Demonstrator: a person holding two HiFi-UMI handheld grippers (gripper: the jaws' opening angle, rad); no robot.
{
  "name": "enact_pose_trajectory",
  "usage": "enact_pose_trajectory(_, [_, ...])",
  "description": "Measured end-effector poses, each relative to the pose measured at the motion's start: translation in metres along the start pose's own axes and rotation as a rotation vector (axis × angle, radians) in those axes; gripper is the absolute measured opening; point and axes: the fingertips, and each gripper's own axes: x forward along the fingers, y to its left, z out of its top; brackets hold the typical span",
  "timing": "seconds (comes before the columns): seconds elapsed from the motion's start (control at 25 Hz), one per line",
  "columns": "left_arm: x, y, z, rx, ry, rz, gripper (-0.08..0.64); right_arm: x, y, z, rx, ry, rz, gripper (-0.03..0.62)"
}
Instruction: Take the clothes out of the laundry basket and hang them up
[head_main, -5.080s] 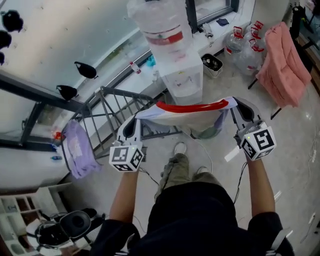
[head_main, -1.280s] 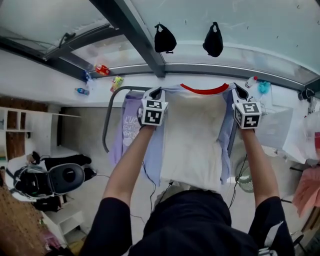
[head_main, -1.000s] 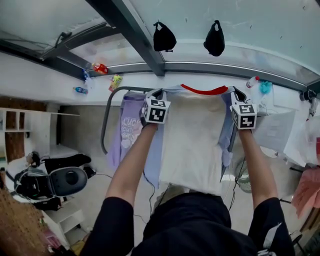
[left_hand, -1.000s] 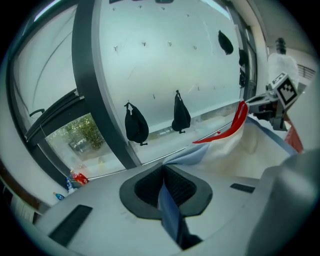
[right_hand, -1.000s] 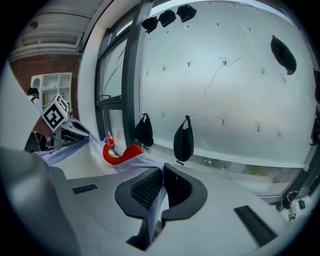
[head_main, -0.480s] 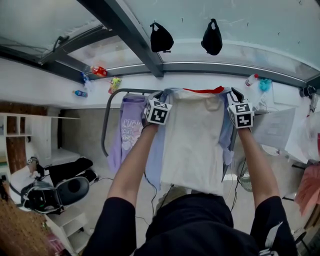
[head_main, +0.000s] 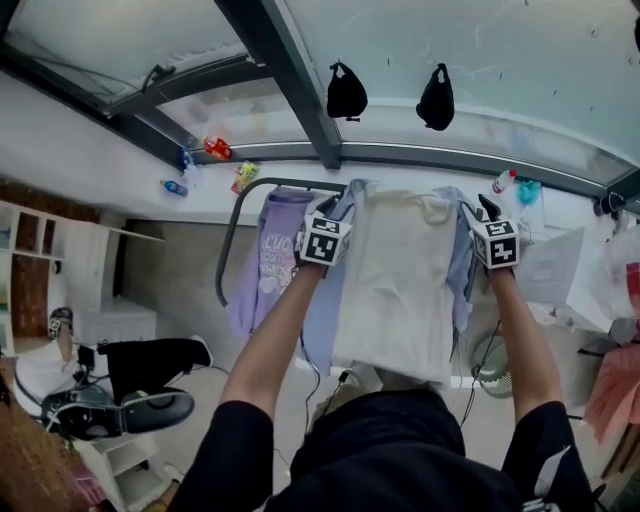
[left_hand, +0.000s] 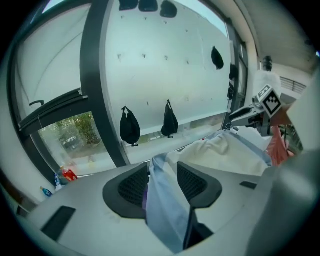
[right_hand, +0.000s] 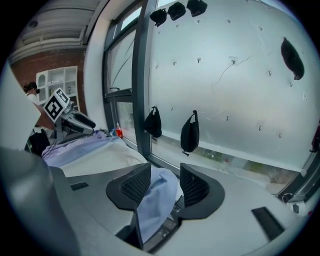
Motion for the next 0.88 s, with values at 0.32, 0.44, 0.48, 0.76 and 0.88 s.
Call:
enact_pose_trajectory(0.32, [-0.105, -0.007, 0.004, -0.036, -0.175, -0.006, 0.176, -0.084, 0.068, 0.011, 0.102, -0.064, 0.043, 0.150])
enact_pose_trajectory(0.44, [-0.158, -0.010, 0.002, -0.069, -0.255, -0.003, 0.166, -0.119, 0.102, 0.018, 0.125, -0.103, 0.061, 0.149])
enact_pose_trajectory(0.48, [-0.177, -0.010, 0.000, -0.077, -0.284, 0.000, 0.156, -0.132, 0.114, 0.021, 0.133, -0.120, 0.063, 0.149])
enact_pose_trajectory(0.76, [-0.300, -0.038, -0.033, -0.126, -0.467, -0.057, 0.038, -0.222, 0.192, 0.023, 0.192, -0.228, 0.055, 0.149])
enact_pose_trajectory(0.88, [-0.353, -0.050, -0.061, -0.140, -0.498, -0.082, 0.014, -0.263, 0.233, 0.022, 0.207, -0.280, 0.043, 0.120])
